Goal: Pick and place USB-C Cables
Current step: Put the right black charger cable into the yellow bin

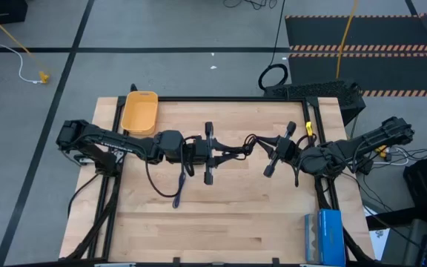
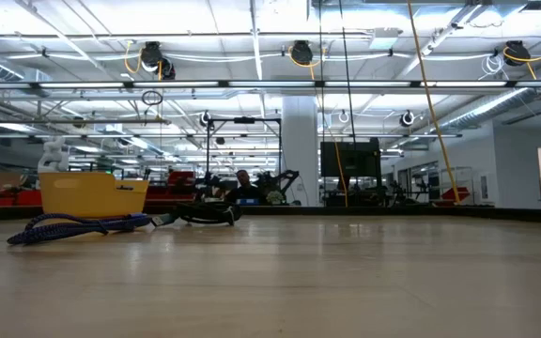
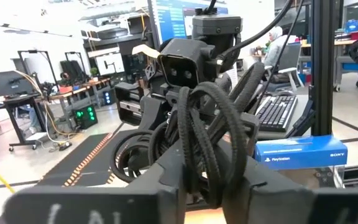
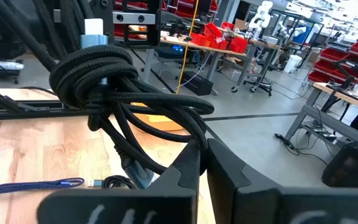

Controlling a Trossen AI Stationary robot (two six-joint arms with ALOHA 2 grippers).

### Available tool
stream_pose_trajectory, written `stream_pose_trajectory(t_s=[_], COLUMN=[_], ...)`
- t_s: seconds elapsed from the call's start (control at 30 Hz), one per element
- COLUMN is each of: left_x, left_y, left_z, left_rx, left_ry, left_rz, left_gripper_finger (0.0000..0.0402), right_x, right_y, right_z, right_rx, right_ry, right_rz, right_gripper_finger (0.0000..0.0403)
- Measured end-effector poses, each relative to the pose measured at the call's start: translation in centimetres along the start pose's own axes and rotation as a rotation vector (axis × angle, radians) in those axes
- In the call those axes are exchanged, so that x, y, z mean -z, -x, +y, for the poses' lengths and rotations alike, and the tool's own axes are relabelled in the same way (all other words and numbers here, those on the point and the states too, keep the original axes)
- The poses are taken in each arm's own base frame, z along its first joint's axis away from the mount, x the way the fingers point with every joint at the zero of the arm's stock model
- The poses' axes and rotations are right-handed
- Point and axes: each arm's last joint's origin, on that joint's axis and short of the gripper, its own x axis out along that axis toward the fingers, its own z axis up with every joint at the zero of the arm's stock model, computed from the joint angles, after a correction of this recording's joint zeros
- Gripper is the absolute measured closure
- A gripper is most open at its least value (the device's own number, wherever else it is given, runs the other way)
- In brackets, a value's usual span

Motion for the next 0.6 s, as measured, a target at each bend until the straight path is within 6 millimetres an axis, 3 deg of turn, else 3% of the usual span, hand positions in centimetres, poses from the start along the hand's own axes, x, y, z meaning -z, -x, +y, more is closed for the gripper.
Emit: stream_pose_trajectory(t_s=[0.2, 0.47, 0.6], left_x=[0.1, 0.2, -0.8], left_y=[0.0, 0.1, 0.9], left_z=[0.0, 0.0, 0.3], left_rx=[0.002, 0.007, 0.009], left_ry=[-0.029, -0.022, -0.024], left_rz=[0.009, 0.031, 0.046], left_gripper_finger=[0.0386, 0.0364, 0.0378], right_x=[0.0, 0.3, 0.3], right_y=[0.0, 0.2, 0.4], right_z=[0.0, 0.2, 0.3], right_rx=[0.0, -0.017, -0.029], right_ry=[0.002, -0.016, -0.015], right_rz=[0.001, 0.017, 0.016], right_gripper_finger=[0.0395, 0.0342, 0.0306])
